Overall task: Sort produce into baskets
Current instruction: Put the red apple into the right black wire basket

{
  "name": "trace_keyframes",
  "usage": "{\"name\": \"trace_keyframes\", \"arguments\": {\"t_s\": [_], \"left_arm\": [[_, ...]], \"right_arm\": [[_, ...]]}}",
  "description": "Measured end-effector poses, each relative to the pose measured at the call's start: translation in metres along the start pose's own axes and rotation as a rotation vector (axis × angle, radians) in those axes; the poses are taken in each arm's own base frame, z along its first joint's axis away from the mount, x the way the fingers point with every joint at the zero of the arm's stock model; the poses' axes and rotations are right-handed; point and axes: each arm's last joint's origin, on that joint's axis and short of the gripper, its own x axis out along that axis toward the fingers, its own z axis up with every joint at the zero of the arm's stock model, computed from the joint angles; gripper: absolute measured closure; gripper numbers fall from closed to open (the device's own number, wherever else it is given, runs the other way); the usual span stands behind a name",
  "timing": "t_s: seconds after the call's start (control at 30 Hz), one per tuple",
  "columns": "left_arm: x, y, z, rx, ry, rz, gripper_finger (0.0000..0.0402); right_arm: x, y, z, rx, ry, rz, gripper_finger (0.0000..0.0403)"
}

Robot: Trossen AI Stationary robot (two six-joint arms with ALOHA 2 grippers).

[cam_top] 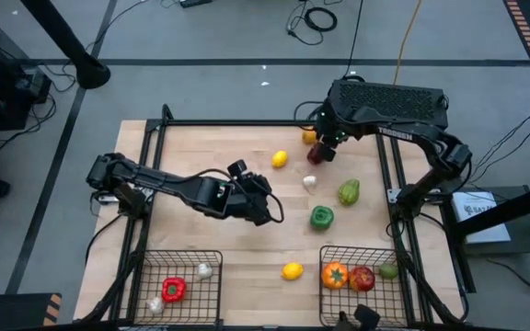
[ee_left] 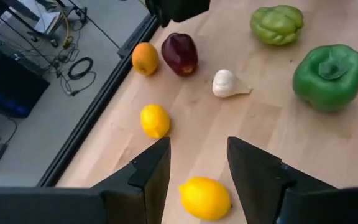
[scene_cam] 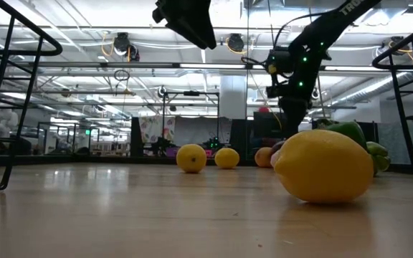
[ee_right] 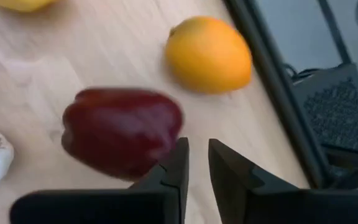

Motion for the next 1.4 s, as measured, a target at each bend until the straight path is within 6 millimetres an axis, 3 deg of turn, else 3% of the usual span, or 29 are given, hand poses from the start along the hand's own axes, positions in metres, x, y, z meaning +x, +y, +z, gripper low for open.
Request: {"name": "trace_keyframes", "arguments": {"t_s": [0.37,1.2,1.4], "left_arm": [[-0.001,-0.001,-0.005,0.05,0.041,-0.022,0.0236],[-0.003,-0.006,-0.006,0.066,0.064,-0.106,0.0236],[-0.011,-0.008,0.0,0.074,0.034,-0.124,0.0236]], "right_arm": [[0.01,0.007,-0.001,0.038,0.059,0.005,0.0401],[0.002,0.048,-0.004,0.086,0.135,0.013,0.0403],[-0.005,0.048,0.009,0.325,0.063,0.005,0.0403]]}}
